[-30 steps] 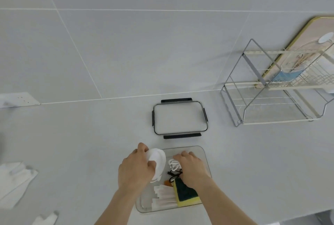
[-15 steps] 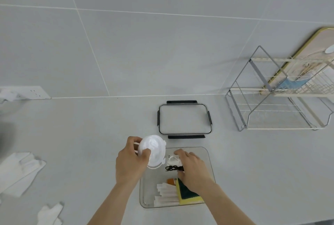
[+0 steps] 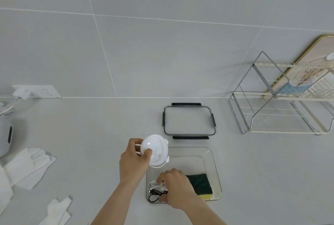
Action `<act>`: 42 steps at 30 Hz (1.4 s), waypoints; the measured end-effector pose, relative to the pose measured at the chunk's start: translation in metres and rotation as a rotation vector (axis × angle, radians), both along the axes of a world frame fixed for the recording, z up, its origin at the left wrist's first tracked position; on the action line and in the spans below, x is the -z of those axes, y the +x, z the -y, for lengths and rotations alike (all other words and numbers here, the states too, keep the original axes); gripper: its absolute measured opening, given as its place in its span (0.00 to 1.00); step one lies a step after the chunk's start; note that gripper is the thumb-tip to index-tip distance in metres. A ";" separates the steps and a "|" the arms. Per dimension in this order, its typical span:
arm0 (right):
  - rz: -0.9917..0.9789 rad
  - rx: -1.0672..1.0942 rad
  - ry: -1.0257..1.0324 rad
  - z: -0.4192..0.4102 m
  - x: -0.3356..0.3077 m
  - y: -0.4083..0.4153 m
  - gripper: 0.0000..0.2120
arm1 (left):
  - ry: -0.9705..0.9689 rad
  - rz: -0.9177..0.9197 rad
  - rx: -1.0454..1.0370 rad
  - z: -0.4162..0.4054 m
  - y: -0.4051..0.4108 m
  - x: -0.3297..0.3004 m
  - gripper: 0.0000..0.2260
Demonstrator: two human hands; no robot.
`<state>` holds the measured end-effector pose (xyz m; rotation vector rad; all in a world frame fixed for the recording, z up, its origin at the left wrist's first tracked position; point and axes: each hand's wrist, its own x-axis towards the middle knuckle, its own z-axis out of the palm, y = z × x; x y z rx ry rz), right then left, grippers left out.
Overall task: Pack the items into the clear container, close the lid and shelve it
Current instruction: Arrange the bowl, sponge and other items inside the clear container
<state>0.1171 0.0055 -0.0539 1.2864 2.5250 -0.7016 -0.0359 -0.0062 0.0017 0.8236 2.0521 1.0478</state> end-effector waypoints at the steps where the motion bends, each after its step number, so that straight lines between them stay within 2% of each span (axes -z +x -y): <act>1: 0.012 -0.012 -0.013 -0.002 -0.001 0.001 0.22 | -0.004 0.001 0.002 0.001 0.000 -0.001 0.15; 5: 0.023 -0.002 -0.052 -0.011 0.006 0.009 0.18 | -0.008 0.008 0.006 0.000 0.002 -0.001 0.14; 8: -0.085 0.047 -0.063 -0.010 0.008 0.013 0.16 | -0.002 0.005 0.015 -0.004 0.004 -0.002 0.12; 10: -0.272 0.217 -0.073 -0.010 0.005 0.016 0.13 | -0.002 0.004 0.019 -0.007 0.005 -0.002 0.12; 13: -0.613 0.615 -0.093 -0.021 -0.004 0.028 0.10 | -0.002 0.038 0.030 -0.013 0.009 0.000 0.12; 15: -0.775 0.934 -0.263 -0.033 -0.021 0.037 0.07 | -0.014 0.069 0.041 -0.016 0.015 0.003 0.12; 17: -0.874 1.076 -0.473 -0.044 -0.039 0.045 0.06 | -0.038 0.083 0.067 -0.019 0.024 0.007 0.12; 19: -0.901 1.050 -0.512 -0.050 -0.044 0.052 0.09 | -0.059 0.082 0.115 -0.021 0.036 0.010 0.13; 22: -0.880 1.046 -0.451 -0.052 -0.041 0.061 0.15 | -0.084 0.091 0.182 -0.024 0.056 0.014 0.16; 26: -0.820 1.138 -0.361 -0.054 -0.027 0.072 0.15 | -0.137 0.121 0.247 -0.028 0.075 0.022 0.18; 29: -0.788 1.045 -0.322 -0.051 -0.022 0.080 0.12 | -0.152 0.143 0.264 -0.030 0.081 0.030 0.17; 32: -0.672 0.945 -0.038 -0.046 -0.021 0.092 0.09 | -0.204 0.147 0.240 -0.029 0.080 0.039 0.18; 35: -0.579 0.903 0.280 -0.041 -0.019 0.106 0.07 | -0.255 0.234 0.160 -0.031 0.079 0.050 0.20; 37: -0.489 0.805 0.366 -0.038 -0.015 0.113 0.08 | -0.290 0.268 0.099 -0.034 0.083 0.057 0.20; 39: -0.377 0.595 0.376 -0.033 -0.013 0.115 0.08 | -0.315 0.303 0.059 -0.036 0.089 0.062 0.20; 42: -0.218 0.312 0.222 -0.027 -0.019 0.113 0.18 | -0.334 0.335 0.032 -0.038 0.099 0.069 0.20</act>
